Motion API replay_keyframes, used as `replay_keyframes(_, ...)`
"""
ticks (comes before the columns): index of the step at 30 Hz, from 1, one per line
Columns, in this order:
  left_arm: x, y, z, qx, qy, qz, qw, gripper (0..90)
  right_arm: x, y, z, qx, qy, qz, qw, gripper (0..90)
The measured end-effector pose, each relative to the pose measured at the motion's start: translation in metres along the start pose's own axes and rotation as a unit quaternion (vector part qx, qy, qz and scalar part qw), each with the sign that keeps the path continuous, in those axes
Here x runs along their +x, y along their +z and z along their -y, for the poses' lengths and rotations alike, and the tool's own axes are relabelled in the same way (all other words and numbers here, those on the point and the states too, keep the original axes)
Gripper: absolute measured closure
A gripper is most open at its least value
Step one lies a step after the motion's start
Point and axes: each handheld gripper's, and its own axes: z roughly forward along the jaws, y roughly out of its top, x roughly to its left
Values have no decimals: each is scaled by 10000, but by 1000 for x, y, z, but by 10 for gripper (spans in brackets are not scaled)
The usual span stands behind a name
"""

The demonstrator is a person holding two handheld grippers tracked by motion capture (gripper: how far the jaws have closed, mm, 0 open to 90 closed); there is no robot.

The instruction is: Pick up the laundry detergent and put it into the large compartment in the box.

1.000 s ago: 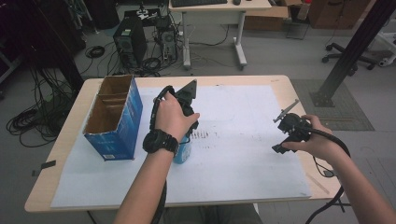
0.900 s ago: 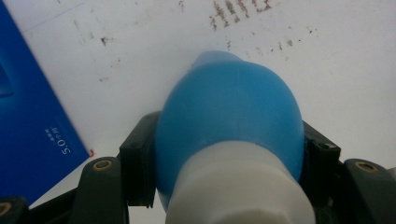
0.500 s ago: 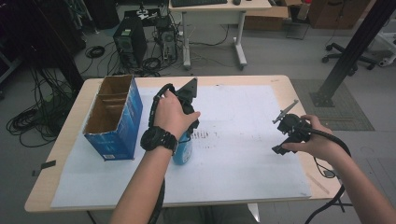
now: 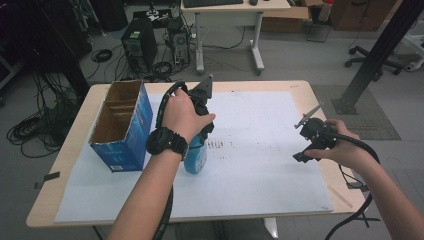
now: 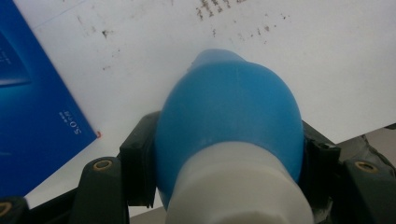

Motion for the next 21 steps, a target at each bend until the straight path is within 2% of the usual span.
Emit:
replay_keyframes(15, 7, -41, 6, -32, 23, -35, 10000, 373, -2, -8, -7, -40, 2, -39, 10000, 114)
replay_keyframes(21, 9, -53, 6, -12, 88, -1, 10000, 373, -2, -8, -7, 52, 34, -42, 10000, 114)
